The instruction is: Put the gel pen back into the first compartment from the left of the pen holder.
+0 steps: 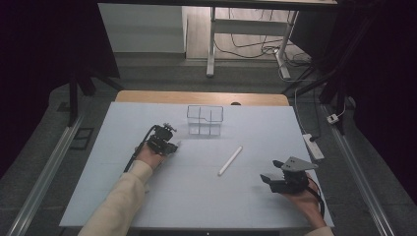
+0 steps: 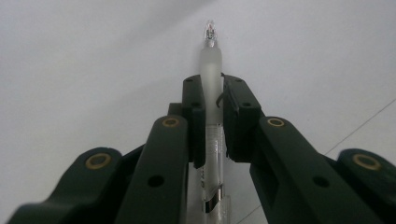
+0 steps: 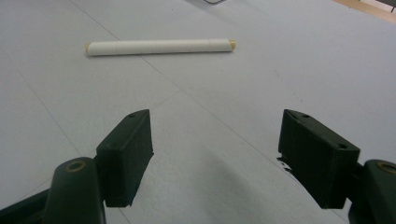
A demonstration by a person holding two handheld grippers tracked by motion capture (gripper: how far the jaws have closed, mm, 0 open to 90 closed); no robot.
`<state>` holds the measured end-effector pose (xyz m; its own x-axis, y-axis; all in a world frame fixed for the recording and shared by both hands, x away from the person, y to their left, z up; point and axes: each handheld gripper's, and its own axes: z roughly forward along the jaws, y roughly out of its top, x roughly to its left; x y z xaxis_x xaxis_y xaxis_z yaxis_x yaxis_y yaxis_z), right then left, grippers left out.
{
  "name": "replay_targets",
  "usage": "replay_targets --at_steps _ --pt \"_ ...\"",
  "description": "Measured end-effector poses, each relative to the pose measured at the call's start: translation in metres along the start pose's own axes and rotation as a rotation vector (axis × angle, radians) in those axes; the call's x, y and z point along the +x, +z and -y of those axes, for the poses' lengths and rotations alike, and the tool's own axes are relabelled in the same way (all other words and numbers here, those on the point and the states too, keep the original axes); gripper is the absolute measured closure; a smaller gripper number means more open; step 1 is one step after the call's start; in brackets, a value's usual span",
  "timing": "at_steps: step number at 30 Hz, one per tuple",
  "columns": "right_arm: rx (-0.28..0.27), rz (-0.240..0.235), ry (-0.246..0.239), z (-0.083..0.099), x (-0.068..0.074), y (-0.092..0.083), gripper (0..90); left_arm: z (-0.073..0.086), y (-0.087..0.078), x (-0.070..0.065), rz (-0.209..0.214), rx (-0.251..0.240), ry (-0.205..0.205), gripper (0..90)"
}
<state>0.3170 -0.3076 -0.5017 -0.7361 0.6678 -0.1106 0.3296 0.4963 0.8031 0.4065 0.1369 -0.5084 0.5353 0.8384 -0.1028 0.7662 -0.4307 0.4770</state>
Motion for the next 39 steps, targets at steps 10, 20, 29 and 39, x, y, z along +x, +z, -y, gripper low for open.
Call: replay_targets --at_steps 10,20,29,39 --pt "-0.001 0.005 0.003 0.000 0.000 -0.001 25.5 0.004 -0.028 0.005 0.038 -0.111 0.010 79.9" --pt "0.003 0.009 0.000 0.000 0.000 0.000 25.4 0.009 -0.045 0.009 0.062 -0.200 0.021 79.9" --pt "0.002 0.008 0.002 0.000 0.000 0.000 25.5 0.009 -0.062 0.013 0.084 -0.291 0.020 79.9" --pt "0.007 0.013 -0.001 0.000 0.000 0.000 25.5 0.009 -0.074 0.015 0.105 -0.379 0.034 79.9"
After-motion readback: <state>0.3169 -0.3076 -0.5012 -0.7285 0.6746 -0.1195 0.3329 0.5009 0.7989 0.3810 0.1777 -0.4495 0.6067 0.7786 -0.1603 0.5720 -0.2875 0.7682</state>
